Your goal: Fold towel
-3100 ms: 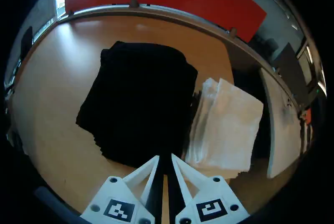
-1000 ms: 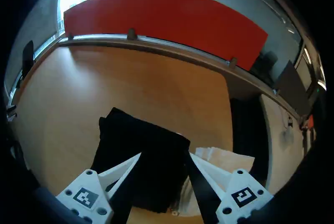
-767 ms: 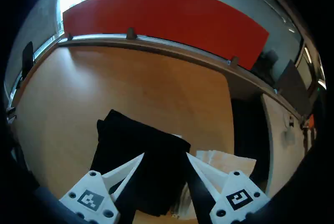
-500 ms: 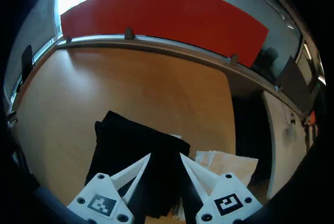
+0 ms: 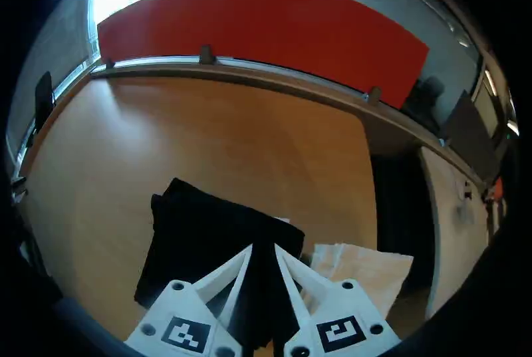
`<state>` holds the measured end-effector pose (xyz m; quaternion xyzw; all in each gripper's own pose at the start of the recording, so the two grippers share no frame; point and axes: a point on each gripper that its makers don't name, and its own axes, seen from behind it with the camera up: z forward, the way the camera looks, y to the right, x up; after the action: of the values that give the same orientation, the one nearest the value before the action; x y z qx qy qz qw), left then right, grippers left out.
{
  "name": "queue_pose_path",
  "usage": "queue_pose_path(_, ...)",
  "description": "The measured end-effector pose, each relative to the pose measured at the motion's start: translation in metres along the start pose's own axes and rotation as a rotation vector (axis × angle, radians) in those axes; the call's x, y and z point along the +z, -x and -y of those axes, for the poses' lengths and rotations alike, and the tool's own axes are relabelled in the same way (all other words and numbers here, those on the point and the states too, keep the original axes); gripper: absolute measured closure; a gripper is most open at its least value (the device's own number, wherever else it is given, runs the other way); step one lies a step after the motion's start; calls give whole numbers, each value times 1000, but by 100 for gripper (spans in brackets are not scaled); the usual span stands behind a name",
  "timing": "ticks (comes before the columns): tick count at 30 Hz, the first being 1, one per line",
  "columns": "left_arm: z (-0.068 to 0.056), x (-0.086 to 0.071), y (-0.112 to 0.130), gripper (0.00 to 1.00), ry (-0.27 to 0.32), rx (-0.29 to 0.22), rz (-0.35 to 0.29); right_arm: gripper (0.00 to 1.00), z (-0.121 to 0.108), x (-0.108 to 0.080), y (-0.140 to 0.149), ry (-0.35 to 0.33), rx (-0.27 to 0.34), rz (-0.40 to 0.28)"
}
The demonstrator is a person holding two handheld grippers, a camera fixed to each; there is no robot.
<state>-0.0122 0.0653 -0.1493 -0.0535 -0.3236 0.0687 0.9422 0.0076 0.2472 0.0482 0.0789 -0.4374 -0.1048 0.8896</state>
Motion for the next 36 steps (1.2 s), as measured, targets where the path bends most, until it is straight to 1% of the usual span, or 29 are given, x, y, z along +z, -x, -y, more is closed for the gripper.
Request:
queue_pose_path(6,0,0,-1,6,0,3,0,92,-6,-1,2,33,-27,1)
queue_pose_path(12,0,0,0,6,-3,2,2,92,-12,-2,0,66,-31,-5)
queue_pose_path(22,1,-1,0,6,-4,0,1,92,-10,-1,1,68,-31,-1)
queue_pose_path(30,1,-2,0,6,-5,1,-1,89,-10,0,5,70,-30,10)
queue_pose_path(36,1,-4,2,6,-7,3,1,89,-7,6,10,68,-32,21)
